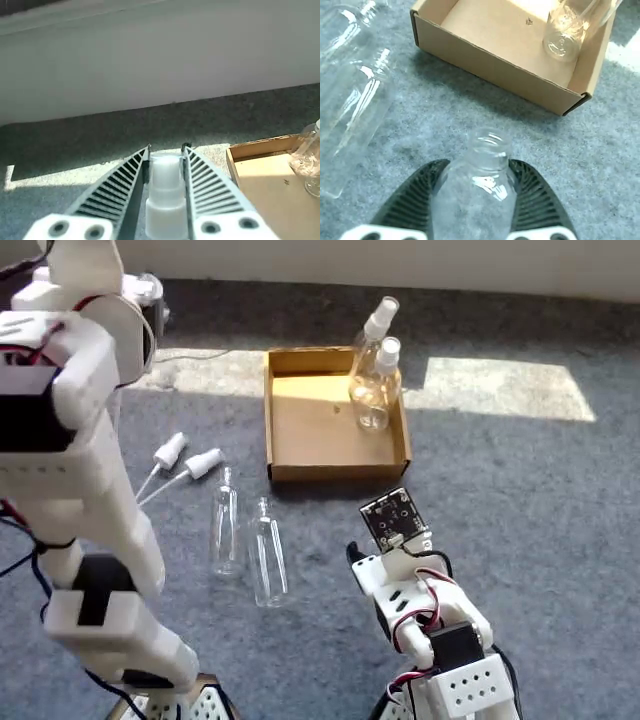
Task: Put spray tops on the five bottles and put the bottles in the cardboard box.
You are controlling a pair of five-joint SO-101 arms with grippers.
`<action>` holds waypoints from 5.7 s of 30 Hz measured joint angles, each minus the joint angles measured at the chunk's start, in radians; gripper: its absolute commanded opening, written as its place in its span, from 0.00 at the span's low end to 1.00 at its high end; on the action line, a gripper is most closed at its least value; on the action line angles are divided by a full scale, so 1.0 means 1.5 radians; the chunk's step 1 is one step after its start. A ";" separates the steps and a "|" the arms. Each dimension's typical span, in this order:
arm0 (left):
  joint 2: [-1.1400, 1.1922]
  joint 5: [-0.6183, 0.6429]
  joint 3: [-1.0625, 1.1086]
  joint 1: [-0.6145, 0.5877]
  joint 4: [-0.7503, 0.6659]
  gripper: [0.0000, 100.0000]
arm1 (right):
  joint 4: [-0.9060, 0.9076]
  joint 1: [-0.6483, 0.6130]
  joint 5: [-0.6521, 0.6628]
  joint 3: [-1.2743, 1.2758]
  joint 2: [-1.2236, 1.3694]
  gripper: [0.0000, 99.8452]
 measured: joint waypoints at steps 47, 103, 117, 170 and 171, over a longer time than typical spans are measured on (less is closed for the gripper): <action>-0.655 0.104 1.082 0.401 -0.690 0.00 | -0.439 -0.221 -0.042 0.095 0.000 0.01; -0.776 0.055 1.415 0.455 -0.757 0.03 | -0.440 -0.120 -0.108 0.095 0.000 0.01; -0.801 0.053 1.410 0.433 -0.757 0.15 | -0.440 -0.124 -0.108 0.095 0.000 0.01; -0.987 0.047 1.547 0.336 -0.621 0.15 | -0.439 0.072 -0.110 0.014 0.019 0.00; -1.007 0.047 1.551 0.336 -0.605 0.15 | -0.439 0.075 -0.110 -0.003 0.035 0.00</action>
